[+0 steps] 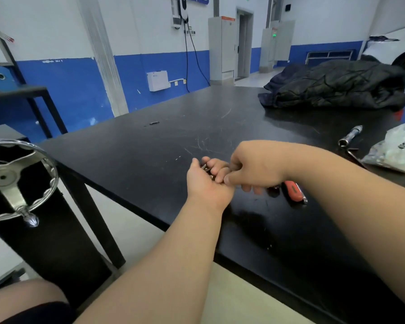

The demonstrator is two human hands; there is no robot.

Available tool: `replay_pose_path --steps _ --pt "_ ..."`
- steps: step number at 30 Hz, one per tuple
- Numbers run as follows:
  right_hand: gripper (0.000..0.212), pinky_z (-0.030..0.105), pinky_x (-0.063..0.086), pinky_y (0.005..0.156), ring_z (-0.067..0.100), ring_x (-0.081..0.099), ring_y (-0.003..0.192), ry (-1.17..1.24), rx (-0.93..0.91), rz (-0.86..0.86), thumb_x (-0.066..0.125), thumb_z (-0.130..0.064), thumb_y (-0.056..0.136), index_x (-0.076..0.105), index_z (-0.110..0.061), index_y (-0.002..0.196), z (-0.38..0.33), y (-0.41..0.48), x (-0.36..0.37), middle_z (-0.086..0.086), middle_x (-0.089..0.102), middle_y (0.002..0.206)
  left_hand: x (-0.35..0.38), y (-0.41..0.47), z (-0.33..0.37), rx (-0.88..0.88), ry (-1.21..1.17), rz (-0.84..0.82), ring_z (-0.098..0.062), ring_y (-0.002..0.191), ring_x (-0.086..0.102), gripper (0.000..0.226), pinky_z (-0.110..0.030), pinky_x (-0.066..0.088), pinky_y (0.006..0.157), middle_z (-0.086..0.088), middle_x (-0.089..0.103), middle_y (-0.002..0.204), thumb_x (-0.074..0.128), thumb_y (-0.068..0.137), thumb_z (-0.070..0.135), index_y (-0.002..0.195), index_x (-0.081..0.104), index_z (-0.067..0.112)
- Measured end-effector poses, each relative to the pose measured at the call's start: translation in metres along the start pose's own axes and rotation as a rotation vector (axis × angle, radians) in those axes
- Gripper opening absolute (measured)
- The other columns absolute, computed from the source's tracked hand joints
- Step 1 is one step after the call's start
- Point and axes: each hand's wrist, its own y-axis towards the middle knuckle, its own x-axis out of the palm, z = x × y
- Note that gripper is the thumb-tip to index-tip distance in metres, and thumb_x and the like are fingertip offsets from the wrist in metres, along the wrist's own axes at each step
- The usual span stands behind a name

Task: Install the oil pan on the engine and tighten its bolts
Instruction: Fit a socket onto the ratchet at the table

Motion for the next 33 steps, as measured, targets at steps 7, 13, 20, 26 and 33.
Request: replay_pose_path --steps 7,13,20,26,33 --pt "0.037 0.028 0.043 0.055 0.018 0.057 0.062 -0.243 -0.099 0.383 0.05 -0.04 0.091 0.065 -0.013 0.071 -0.001 0.008 0.003 0.003 0.064 0.066 0.002 0.0 -0.001 0.028 0.014 0.015 -0.018 0.055 0.051 0.046 -0.031 0.048 0.065 -0.007 0.051 0.058 0.033 0.102 0.037 0.069 0.052 0.011" --pt "0.04 0.027 0.027 0.051 0.026 0.054 0.072 -0.322 -0.095 0.505 0.048 -0.052 0.088 0.048 -0.022 0.062 0.009 0.019 0.016 -0.004 0.048 0.064 0.002 -0.001 -0.002 -0.004 0.022 -0.008 -0.018 0.055 0.057 0.046 -0.025 0.052 0.053 -0.01 0.057 0.059 0.032 0.103 0.037 0.074 0.056 0.009" --pt "0.046 0.031 0.031 0.061 0.026 0.046 0.07 -0.233 -0.099 0.68 0.047 -0.055 0.088 0.039 -0.024 0.056 0.028 0.019 0.0 -0.004 0.04 0.06 0.003 -0.002 -0.001 -0.061 0.116 -0.003 -0.012 0.041 0.033 0.053 -0.013 0.026 0.033 0.001 0.037 0.051 0.027 0.101 0.044 0.061 0.045 0.015" --pt "0.04 0.032 0.035 0.062 0.03 0.05 0.073 -0.252 -0.045 0.645 0.048 -0.049 0.088 0.044 -0.021 0.059 0.035 0.022 0.001 -0.002 0.044 0.064 0.004 -0.01 -0.003 -0.07 0.255 -0.025 -0.009 0.031 0.022 0.056 -0.013 0.015 0.029 0.007 0.021 0.042 0.026 0.101 0.044 0.053 0.039 0.019" --pt "0.029 0.032 0.038 0.063 0.03 0.051 0.074 -0.301 -0.027 0.632 0.048 -0.045 0.088 0.058 -0.021 0.075 0.034 0.026 0.005 0.004 0.052 0.075 0.007 -0.012 -0.007 -0.101 0.359 -0.047 -0.005 0.034 0.039 0.032 -0.015 0.027 0.028 0.006 0.047 0.048 0.031 0.103 0.021 0.078 0.051 0.015"
